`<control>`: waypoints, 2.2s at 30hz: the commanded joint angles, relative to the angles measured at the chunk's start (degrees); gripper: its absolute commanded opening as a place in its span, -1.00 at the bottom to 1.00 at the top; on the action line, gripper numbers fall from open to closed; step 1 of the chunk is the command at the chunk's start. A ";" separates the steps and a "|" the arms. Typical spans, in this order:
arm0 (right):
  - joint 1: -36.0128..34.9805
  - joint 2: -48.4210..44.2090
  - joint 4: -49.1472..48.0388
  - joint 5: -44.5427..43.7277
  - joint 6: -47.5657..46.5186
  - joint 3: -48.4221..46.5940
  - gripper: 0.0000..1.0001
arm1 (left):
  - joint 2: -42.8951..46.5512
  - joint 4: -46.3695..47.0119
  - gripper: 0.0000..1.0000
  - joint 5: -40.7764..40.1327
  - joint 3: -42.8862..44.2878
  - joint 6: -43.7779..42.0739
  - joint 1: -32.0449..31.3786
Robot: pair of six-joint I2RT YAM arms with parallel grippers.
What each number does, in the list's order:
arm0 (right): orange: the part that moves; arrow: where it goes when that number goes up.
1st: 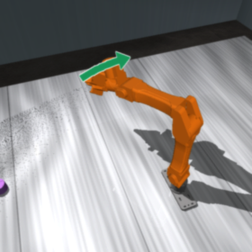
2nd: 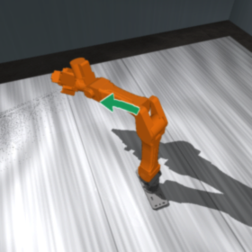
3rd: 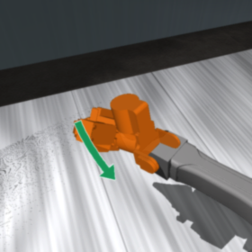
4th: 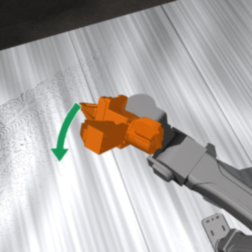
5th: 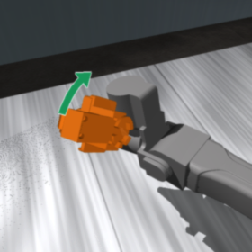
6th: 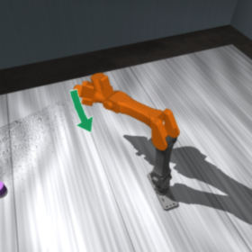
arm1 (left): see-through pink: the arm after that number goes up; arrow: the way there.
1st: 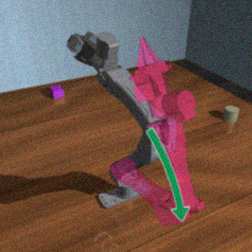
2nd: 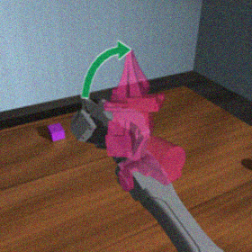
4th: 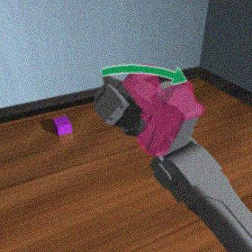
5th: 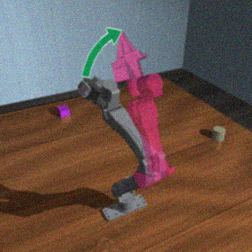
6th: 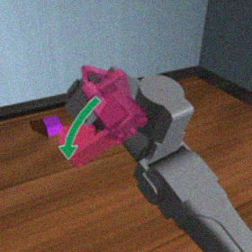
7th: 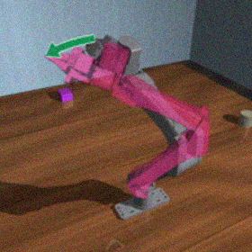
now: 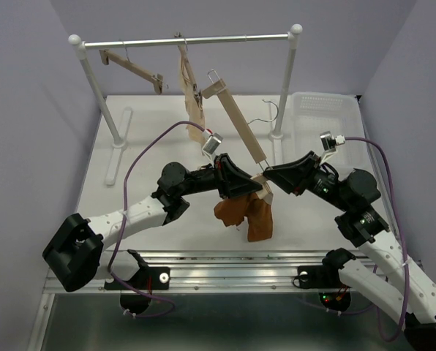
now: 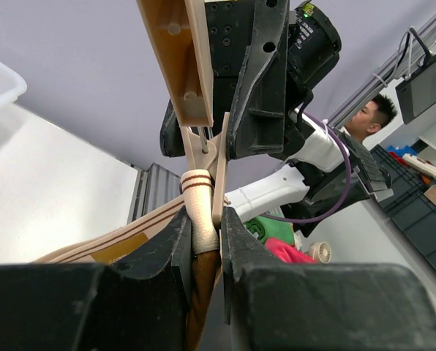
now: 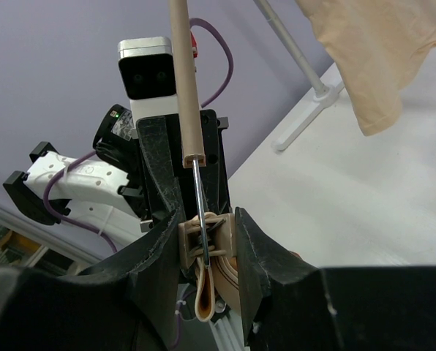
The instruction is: Remove the underwear clipped to the hanger
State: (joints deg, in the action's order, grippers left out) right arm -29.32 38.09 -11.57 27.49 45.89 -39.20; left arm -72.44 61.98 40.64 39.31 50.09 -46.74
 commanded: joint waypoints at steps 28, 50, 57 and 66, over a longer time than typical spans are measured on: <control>0.05 -1.26 -5.73 -7.54 2.98 0.35 -0.99 | 0.29 1.40 0.16 1.98 1.47 -2.10 0.77; 0.05 -0.64 -1.26 -4.73 0.96 -1.31 -0.99 | 3.19 1.31 -0.36 1.28 0.85 -3.86 0.86; 0.05 0.23 -1.43 -3.14 1.13 -1.41 -0.99 | 2.31 3.85 0.07 2.42 1.12 -2.36 0.86; 0.05 0.41 -3.37 -1.65 2.01 -0.70 -0.99 | -0.24 3.50 -0.71 2.86 3.40 -1.13 0.86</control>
State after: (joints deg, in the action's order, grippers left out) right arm -29.32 38.68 -11.40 24.73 48.12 -38.57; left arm -72.75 60.64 42.04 39.35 48.86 -45.71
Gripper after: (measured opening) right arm 0.367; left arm 0.237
